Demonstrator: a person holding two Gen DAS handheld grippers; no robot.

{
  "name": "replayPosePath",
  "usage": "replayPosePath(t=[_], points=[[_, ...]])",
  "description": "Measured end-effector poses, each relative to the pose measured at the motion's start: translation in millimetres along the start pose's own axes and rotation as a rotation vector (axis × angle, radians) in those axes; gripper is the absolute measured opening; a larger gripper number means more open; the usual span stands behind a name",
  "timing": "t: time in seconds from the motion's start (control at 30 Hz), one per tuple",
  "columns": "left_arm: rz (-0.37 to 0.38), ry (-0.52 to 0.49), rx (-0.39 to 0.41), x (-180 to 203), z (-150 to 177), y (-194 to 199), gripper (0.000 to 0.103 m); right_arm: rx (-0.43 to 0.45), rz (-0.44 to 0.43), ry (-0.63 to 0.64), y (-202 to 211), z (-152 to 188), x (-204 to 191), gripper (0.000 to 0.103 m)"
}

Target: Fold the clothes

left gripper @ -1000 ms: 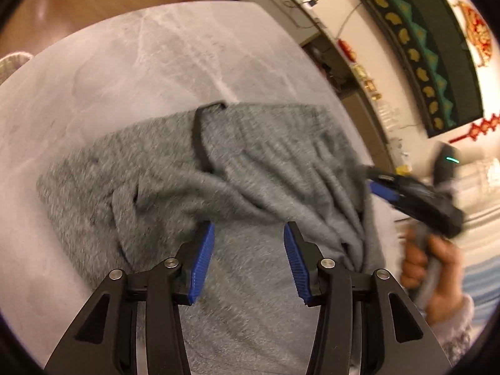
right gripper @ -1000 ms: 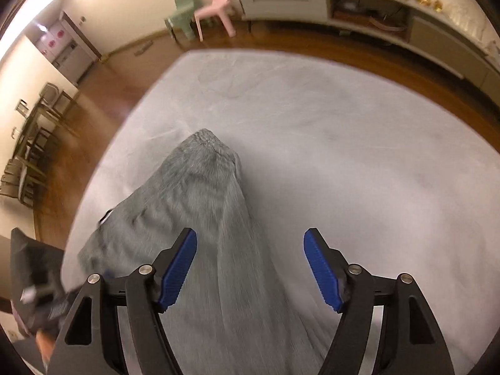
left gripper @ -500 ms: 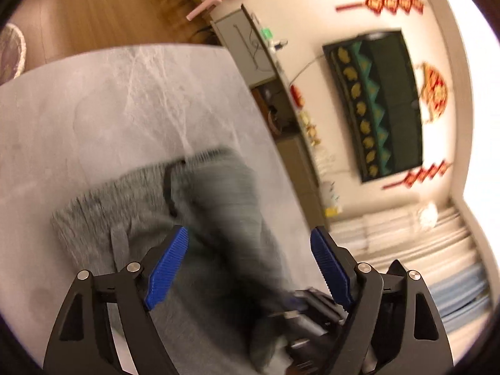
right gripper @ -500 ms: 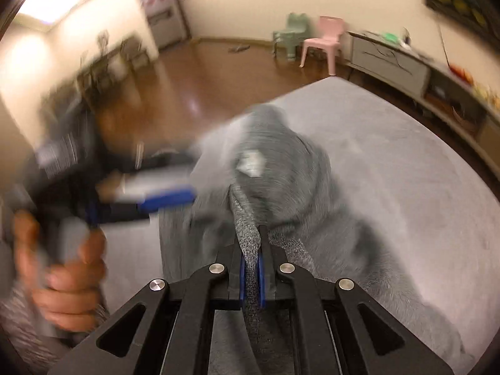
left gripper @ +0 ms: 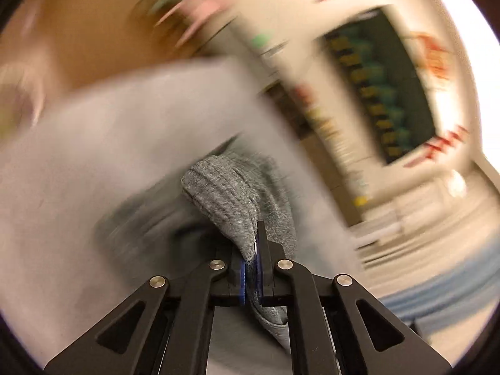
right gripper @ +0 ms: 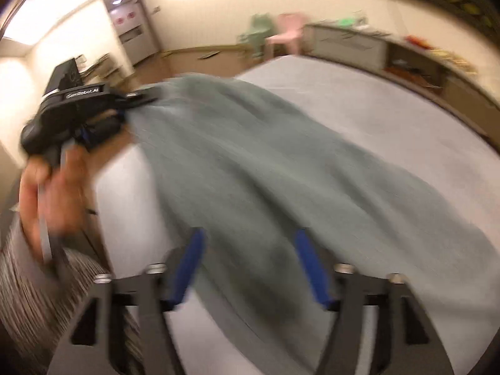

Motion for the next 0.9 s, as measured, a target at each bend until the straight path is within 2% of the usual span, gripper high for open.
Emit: replayPosePath(t=[0.03,0.07,0.13,0.17,0.23,0.3,0.4,0.43,0.5,0.57,0.63,0.67,0.73,0.77,0.8,0.9], points=[[-0.029,0.018,-0.045,-8,3,-11,0.004,-0.017,0.072,-0.036,12,23,25,0.074],[-0.039,0.004,-0.045,-4,4,-11,0.004,-0.052,0.101,-0.111,21,49,54,0.074],[-0.056,-0.021,-0.044,3,4,-12,0.005,-0.065,0.125,-0.238,41,89,97,0.074],[-0.045,-0.025,-0.037,7,4,-10,0.005,-0.059,0.12,-0.262,47,100,106,0.074],[0.01,-0.02,-0.01,16,3,-2,0.005,-0.046,0.09,-0.297,58,120,119,0.074],[0.094,-0.023,0.016,27,1,10,0.005,-0.029,0.059,-0.278,68,126,111,0.074],[0.134,-0.026,0.031,37,2,15,0.005,-0.042,0.028,-0.193,69,131,96,0.074],[0.14,-0.023,0.032,39,1,16,0.005,-0.051,0.047,-0.154,71,133,91,0.07],[0.16,-0.007,0.027,36,2,15,0.005,-0.062,0.095,-0.08,71,136,87,0.054],[0.187,0.017,0.026,38,0,18,0.005,-0.077,0.135,-0.03,73,136,87,0.02],[0.203,0.017,0.03,42,0,27,0.005,-0.083,0.155,-0.018,76,130,87,0.008],[0.199,0.005,0.03,43,3,33,0.005,-0.082,0.171,-0.01,81,131,91,0.007],[0.153,-0.03,0.019,44,8,39,0.005,-0.051,0.177,-0.006,80,117,82,0.007],[0.103,-0.052,0.001,40,13,39,0.005,-0.028,0.167,0.002,92,116,75,0.007],[0.037,-0.065,-0.016,31,18,36,0.005,-0.02,0.161,0.02,103,118,70,0.007],[-0.167,-0.105,-0.085,10,30,15,0.006,-0.088,0.146,0.066,96,129,65,0.007]])
Point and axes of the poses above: each gripper's, at about its wrist camera, not at the fingertips, and y roughly against the way its jaws point, x to its right, z to its underside, the point moved 5 cm from there along -y, roughly the way its jaws point, and after that the axes turned 7 degrees about -z, right-handed, at the moved point
